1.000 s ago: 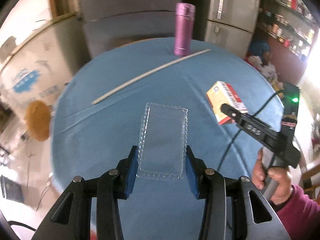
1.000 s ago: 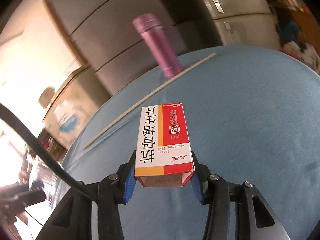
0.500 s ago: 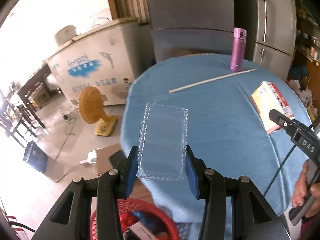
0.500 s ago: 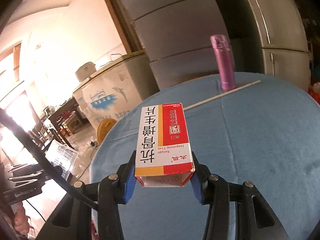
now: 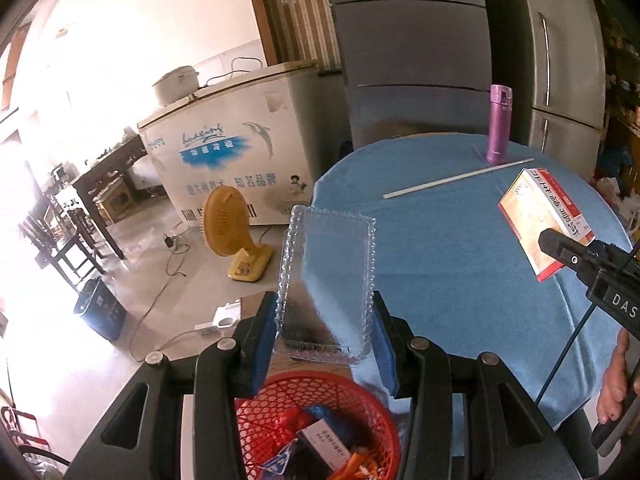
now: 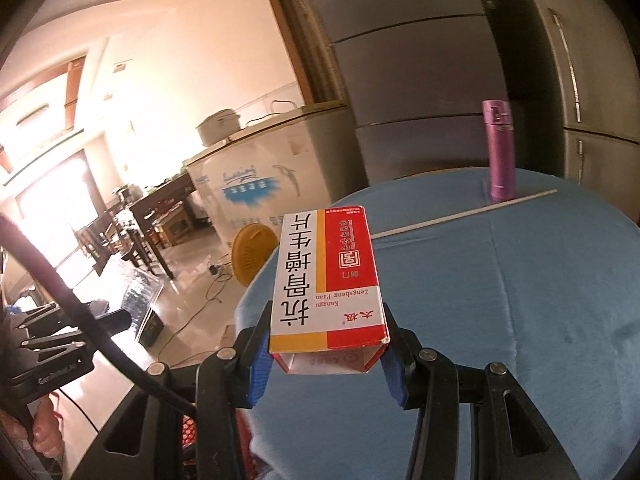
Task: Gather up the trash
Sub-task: 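Carry the clear tray and orange box over the red basket with both grippers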
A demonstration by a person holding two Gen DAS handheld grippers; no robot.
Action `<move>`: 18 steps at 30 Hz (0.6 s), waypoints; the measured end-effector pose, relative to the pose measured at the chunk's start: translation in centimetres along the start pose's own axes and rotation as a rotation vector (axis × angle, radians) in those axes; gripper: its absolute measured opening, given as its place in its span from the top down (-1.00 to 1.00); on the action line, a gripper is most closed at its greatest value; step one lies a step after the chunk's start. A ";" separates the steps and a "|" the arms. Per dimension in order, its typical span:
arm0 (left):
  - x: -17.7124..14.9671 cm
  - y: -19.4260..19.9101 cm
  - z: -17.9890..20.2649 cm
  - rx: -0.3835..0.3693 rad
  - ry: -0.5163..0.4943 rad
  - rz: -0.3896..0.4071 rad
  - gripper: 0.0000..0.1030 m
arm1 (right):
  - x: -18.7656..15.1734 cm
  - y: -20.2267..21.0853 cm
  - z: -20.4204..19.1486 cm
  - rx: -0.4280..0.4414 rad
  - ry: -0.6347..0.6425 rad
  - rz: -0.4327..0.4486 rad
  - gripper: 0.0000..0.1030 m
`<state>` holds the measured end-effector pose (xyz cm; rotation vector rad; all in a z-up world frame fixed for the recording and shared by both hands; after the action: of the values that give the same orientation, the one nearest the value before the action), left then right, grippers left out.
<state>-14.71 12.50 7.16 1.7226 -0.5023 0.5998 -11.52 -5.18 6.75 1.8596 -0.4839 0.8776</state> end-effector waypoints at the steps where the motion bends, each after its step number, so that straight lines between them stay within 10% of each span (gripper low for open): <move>1: -0.2 0.1 -0.3 0.005 0.003 0.000 0.11 | -0.2 0.1 -0.6 0.005 0.012 -0.001 0.04; 18: -5.0 -4.0 -5.2 0.071 0.079 -0.132 0.11 | -3.1 -1.9 -6.6 0.095 0.136 -0.095 0.04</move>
<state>-16.78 18.56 1.98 1.7761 -0.3122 0.5940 -14.63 1.40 4.90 1.8772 -0.2717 0.9695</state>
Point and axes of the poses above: each gripper's, at about its wrist camera, not at the fingertips, and y roughly against the way its jaws point, z to its right, x to its top, the point moved 8 cm from there along -y, roughly the way its jaws point, and after that the axes turned 11 degrees about -z, right-handed, at the moved point
